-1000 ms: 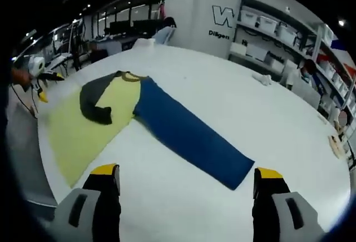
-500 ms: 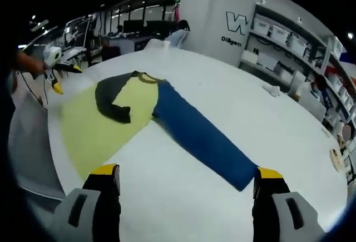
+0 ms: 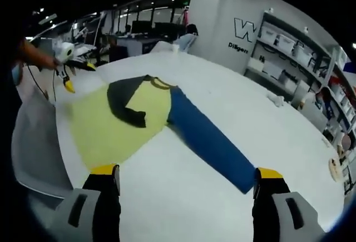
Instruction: Fold the garment on the visible template until the final outline fits inside the template.
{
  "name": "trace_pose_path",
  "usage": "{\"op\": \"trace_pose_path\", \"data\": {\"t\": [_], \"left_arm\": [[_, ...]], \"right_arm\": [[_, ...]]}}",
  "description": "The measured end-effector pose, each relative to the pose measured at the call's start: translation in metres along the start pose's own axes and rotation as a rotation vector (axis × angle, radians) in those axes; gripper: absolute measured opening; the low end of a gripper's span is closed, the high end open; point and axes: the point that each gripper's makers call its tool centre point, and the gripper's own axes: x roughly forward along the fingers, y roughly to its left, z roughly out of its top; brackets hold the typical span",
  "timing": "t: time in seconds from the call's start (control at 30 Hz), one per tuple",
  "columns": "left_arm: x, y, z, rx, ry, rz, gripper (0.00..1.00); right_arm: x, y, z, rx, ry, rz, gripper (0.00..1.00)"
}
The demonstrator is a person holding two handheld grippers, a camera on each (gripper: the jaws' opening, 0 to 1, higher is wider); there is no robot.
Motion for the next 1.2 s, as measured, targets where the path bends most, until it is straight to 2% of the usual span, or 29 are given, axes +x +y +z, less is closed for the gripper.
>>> {"op": "trace_pose_path", "data": {"t": [0.3,0.5,0.77,0.83,1.2], "left_arm": [[0.015,-0.022,0.012,0.048,-0.007,-0.069,0.81],[0.03,-0.034,0.022,0.061,-0.018,-0.118,0.78],[0.053,-0.053,0.039,0.087,-0.031,-0.174,0.77],[0.057,-0.056,0.043,0.095,-0.035,-0.183,0.77],[0.073,-0.067,0.055,0.138,-0.046,-0.237,0.73]], "right_arm": [[-0.018,0.013,0.008,-0.04,-0.033,0.011,0.99],[-0.028,0.027,0.013,-0.029,-0.07,0.024,0.99],[-0.039,0.043,0.013,-0.025,-0.085,0.017,0.99],[-0.042,0.047,0.014,-0.004,-0.095,0.015,0.99],[-0.053,0.07,0.02,-0.041,-0.099,0.029,0.99]]}}
